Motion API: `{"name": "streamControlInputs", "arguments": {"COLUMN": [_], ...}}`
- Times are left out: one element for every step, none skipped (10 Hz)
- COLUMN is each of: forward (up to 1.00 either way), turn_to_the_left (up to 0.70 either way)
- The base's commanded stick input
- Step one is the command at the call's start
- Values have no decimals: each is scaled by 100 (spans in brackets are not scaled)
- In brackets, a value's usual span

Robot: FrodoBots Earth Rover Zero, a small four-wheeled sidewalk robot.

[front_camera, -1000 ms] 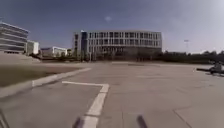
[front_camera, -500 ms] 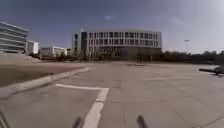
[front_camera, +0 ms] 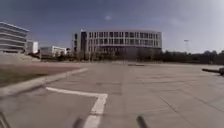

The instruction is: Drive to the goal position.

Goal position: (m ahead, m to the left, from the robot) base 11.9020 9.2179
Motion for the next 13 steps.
{"name": "streamControlInputs", "arguments": {"forward": [70,70,70,70,70,70,70,70,70,70,70,70,70], "turn_to_the_left": [0,0,15,27,11,0,0,0,0,0,0,0,0]}}
